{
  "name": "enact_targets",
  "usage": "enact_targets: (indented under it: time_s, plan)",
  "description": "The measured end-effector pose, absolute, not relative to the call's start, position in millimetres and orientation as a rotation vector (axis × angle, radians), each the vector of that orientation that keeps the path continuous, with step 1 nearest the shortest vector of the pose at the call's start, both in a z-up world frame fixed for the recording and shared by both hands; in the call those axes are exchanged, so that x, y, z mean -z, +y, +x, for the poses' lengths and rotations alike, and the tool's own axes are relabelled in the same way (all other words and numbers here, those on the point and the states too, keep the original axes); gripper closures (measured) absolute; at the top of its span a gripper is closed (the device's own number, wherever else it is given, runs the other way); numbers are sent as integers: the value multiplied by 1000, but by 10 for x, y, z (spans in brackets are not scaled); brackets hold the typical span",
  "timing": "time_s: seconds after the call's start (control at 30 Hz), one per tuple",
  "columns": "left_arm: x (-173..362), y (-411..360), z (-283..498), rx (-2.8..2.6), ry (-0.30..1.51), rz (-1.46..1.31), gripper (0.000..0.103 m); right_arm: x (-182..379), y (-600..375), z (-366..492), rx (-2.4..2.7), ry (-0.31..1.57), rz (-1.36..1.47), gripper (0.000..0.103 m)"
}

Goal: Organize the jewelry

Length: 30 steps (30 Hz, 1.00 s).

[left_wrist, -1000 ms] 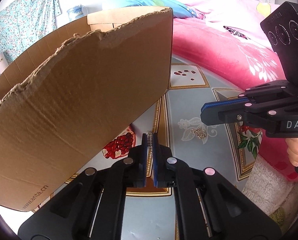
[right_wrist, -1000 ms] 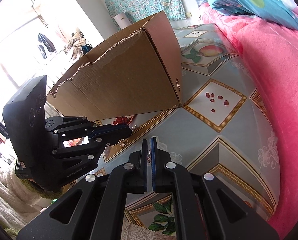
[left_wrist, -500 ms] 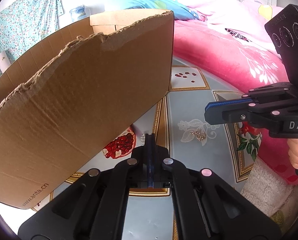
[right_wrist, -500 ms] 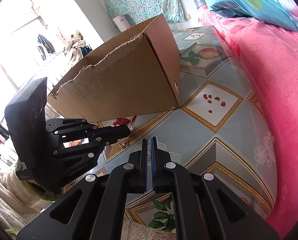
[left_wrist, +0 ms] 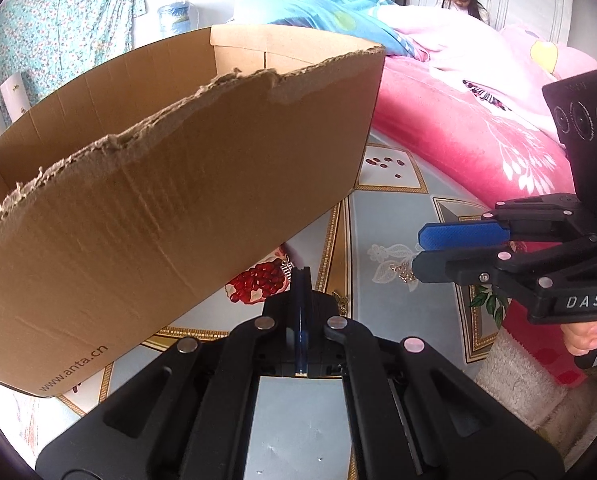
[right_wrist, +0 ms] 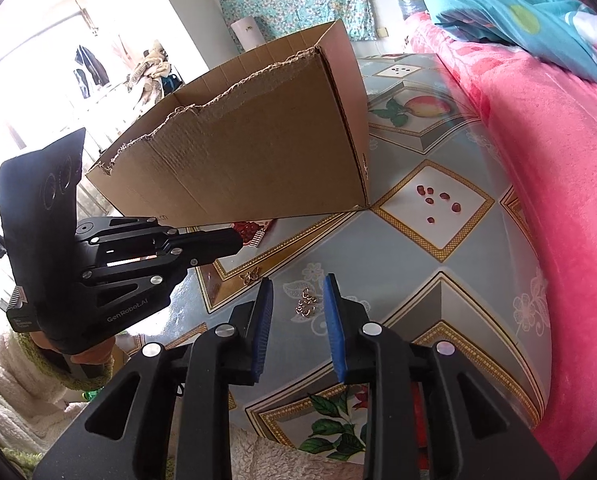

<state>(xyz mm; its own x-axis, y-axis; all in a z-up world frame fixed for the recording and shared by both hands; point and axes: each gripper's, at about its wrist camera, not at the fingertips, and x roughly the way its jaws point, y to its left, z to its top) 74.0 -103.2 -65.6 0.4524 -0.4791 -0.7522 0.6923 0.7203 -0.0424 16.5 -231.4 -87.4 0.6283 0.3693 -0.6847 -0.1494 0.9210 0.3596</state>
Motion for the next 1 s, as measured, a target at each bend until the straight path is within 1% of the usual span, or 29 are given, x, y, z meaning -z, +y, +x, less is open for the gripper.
enact_targets:
  time_s: [0.03, 0.07, 0.13, 0.2, 0.3, 0.33, 0.37, 0.4, 0.67, 0.73, 1.0]
  plan:
    - [660, -1033, 763, 728, 831, 277, 100, 874, -2307, 170, -303, 841, 283, 77]
    - [660, -1032, 789, 721, 834, 265, 92, 876, -2301, 175, -304, 840, 285, 77]
    - [658, -1036, 823, 710, 832, 246, 85, 882, -2299, 184, -306, 839, 288, 77]
    - [686, -1067, 852, 707, 847, 244, 85, 891, -2307, 186, -308, 836, 291, 77]
    - [742, -1113, 871, 679, 859, 253, 86, 907, -2324, 197, -311, 834, 301, 77]
    - [751, -1130, 868, 663, 856, 258, 89, 912, -2330, 199, -312, 833, 305, 77]
    - [758, -1148, 871, 636, 852, 266, 97, 918, -2335, 201, -314, 832, 309, 77]
    - [769, -1155, 876, 615, 848, 267, 98, 921, -2342, 203, -315, 830, 313, 77]
    - [769, -1204, 873, 583, 846, 239, 99, 920, -2379, 188, -323, 813, 335, 77]
    - [759, -1175, 891, 582, 850, 221, 103, 916, -2386, 173, -321, 808, 336, 77]
    - [727, -950, 892, 588, 848, 162, 103, 885, -2389, 131, -309, 802, 332, 77]
